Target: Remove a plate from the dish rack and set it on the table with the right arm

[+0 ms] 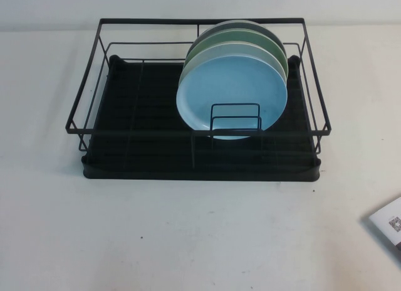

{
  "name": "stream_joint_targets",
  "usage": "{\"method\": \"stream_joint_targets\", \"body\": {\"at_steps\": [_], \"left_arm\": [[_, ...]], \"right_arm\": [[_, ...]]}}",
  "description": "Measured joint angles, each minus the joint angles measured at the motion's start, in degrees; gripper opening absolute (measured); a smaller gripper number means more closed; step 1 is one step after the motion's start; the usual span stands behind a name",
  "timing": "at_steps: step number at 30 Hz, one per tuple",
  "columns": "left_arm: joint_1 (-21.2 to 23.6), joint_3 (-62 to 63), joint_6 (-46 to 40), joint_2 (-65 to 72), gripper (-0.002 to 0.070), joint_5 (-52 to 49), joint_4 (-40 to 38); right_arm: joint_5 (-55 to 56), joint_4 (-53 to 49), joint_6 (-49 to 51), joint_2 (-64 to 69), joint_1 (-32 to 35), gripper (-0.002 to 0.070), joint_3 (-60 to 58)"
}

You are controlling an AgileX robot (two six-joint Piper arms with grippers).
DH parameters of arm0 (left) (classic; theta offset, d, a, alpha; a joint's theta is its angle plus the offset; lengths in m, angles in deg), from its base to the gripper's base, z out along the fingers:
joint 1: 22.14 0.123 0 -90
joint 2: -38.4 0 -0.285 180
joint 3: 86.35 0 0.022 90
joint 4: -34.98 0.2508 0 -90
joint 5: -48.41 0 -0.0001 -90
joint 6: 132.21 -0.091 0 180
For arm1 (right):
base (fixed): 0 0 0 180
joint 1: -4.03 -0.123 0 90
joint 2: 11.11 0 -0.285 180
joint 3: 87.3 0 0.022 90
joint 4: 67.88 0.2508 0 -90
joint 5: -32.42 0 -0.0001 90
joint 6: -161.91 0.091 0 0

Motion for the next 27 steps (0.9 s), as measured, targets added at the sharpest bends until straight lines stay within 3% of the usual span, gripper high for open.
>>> {"method": "stream_joint_targets", "body": {"at_steps": [6,11,18,27], "left_arm": [[0.0,0.0,0.0,0.0,-0.0006,0.0,0.0],[0.0,0.0,0.0,0.0,-0.0006,0.0,0.0],[0.0,0.0,0.0,0.0,-0.0006,0.0,0.0],[0.0,0.0,0.0,0.0,-0.0006,0.0,0.0]], "right_arm": [[-12.01,-5.09,-4.08,13.96,0.0,-0.0018,12.93],[-20.25,-7.41,-14.17,31.89,0.0,-0.0018,25.64],[-23.73,-4.96,-28.62,54.16,-0.59,-0.0018,42.18],[-26.57,-4.39,-43.0,75.62,-8.09,-0.0017,64.01]]}}
